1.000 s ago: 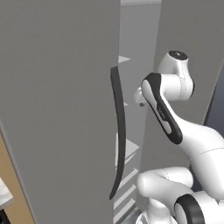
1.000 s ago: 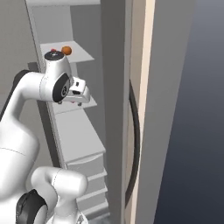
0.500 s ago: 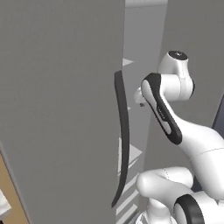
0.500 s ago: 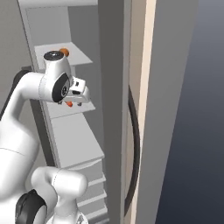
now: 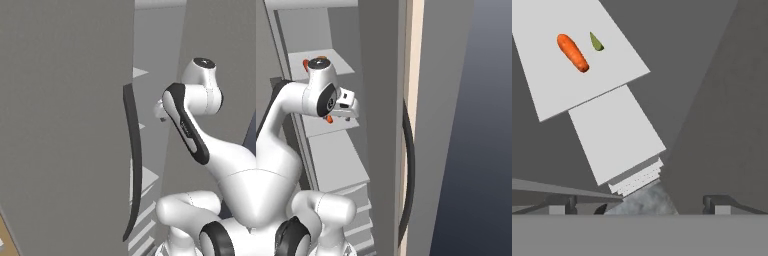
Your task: Take the lemon wedge and carrot from the second highest rack and move them to the highest rack where the tangerine and carrot are located, to maximize freezer space. Close the freezer door after rearranging.
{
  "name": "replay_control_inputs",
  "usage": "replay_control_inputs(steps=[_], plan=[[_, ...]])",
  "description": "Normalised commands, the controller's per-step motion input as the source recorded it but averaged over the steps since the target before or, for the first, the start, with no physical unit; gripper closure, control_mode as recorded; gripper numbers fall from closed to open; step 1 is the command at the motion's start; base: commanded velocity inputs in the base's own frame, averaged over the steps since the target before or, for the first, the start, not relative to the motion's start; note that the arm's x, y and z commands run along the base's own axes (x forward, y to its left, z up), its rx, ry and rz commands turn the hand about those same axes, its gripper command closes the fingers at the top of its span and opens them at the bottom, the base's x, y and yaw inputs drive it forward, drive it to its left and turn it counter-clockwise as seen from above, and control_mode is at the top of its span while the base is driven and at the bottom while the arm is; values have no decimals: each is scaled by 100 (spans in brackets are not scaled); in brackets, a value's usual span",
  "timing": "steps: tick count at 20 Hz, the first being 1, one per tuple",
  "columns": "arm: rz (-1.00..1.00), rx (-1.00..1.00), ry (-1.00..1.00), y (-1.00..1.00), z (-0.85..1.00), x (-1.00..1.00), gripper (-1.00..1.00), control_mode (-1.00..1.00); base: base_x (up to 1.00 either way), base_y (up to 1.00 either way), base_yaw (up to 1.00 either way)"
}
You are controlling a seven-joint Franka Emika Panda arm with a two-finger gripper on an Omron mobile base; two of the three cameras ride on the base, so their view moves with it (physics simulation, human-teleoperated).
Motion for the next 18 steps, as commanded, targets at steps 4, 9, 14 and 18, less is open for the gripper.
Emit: replay_control_inputs(steps=[4,9,14,18], plan=[[1,2,0,-7,-2,8,-100,-100,28,-10,0],[5,12,0,-47,-11,22,-100,-100,0,0,0],[0,11,0,-67,-10,9,-100,-100,0,0,0],[0,6,0,-44,-8,16,-100,-100,0,0,0]])
